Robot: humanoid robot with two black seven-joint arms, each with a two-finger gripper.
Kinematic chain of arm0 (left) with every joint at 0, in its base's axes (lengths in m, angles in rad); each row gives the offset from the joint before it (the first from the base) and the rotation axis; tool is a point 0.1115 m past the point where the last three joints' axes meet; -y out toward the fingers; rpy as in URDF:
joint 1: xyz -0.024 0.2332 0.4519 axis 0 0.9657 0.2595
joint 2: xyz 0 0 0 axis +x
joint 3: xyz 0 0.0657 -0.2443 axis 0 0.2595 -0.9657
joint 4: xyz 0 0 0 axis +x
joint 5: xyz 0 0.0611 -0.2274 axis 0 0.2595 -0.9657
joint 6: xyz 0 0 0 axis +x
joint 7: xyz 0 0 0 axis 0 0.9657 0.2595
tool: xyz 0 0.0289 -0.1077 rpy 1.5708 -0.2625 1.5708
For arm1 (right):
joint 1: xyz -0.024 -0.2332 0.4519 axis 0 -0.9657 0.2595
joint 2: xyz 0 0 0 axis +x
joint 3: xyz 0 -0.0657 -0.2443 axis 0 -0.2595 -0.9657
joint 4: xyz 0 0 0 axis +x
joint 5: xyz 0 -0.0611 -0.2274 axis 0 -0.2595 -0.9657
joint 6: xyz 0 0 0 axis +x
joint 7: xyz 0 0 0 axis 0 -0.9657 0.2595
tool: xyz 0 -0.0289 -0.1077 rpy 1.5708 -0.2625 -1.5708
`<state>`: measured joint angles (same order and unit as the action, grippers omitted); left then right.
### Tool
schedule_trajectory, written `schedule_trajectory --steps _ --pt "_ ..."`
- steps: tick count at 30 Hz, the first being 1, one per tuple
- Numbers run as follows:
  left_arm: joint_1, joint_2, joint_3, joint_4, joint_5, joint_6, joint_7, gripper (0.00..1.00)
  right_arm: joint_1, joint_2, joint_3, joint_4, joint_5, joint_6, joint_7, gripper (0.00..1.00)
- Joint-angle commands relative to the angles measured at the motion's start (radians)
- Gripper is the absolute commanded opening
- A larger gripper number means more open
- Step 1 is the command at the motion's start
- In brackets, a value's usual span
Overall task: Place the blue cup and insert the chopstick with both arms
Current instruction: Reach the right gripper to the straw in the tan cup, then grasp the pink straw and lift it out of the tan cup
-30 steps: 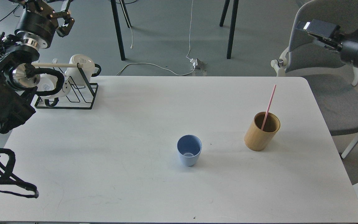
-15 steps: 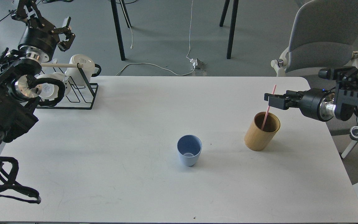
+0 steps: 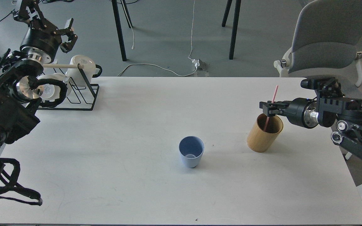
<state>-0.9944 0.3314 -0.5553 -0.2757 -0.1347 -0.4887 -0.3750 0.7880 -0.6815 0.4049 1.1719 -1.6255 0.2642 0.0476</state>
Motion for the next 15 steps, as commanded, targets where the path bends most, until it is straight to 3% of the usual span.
schedule_trajectory --steps 1,10,15 --pt "-0.001 0.000 0.000 0.000 0.000 0.000 0.001 1.00 0.000 -0.004 -0.012 0.003 -0.001 -0.003 0.000 0.00" --pt "-0.009 0.009 -0.006 0.000 0.000 0.000 0.018 1.00 0.028 -0.142 0.037 0.142 0.019 -0.013 0.000 0.00" --pt "-0.009 0.015 -0.006 0.001 -0.010 0.000 0.016 1.00 0.137 -0.228 0.045 0.226 0.044 0.021 0.000 0.00"
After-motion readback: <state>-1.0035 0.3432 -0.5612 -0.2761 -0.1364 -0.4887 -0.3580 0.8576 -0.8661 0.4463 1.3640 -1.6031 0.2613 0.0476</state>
